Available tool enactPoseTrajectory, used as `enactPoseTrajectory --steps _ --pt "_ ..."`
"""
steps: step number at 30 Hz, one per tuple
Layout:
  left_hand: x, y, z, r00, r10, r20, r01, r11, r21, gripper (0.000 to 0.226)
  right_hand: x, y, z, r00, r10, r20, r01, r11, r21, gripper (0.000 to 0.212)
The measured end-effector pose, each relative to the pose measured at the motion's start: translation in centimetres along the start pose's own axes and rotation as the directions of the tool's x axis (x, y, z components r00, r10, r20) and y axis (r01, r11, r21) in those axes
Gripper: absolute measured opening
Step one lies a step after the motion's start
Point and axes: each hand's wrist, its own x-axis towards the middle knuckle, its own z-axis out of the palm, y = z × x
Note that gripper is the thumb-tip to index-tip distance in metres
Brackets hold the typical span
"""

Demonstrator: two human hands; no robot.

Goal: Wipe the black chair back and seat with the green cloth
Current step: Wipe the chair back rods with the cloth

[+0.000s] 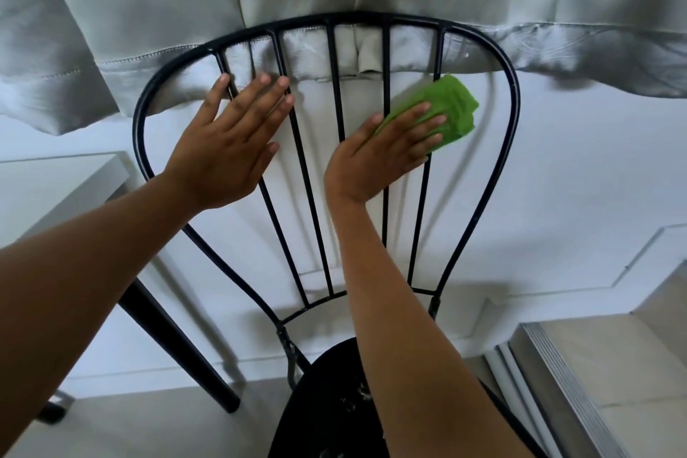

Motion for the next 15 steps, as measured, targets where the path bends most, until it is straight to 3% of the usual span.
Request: enactPoseTrajectory --steps 2,4,8,12,15 --pt "0.0 0.2 -0.1 1.000 -0.018 0.003 0.018 1.000 -0.007 0.057 -0.9 2.6 -0.8 0.979 -0.193 0.069 0.195 0.981 -0.019 0.056" --pt "-0.1 0.5 -0.2 0.999 -0.032 0.007 0.032 0.999 -0.012 0.057 -2.9 6.7 -1.8 0.959 -0.230 0.167 0.238 0.971 -0.024 0.055" --pt "-0.4 1.2 -0.1 0.999 -0.002 0.041 0.002 1.000 0.003 0.058 -8.3 12.8 -4.7 0.943 -0.031 0.332 0.062 0.995 -0.084 0.059" --pt "-1.3 1.8 0.0 0.997 0.052 0.058 -0.052 0.999 0.002 0.058 -9.3 10.8 -4.8 0.912 0.210 0.352 -0.207 0.977 -0.047 0.063" --pt "-1.7 2.2 0.1 0.997 0.057 0.059 -0.057 0.998 -0.010 0.058 -6.0 6.2 -2.9 0.956 0.126 0.263 -0.149 0.986 0.070 0.060"
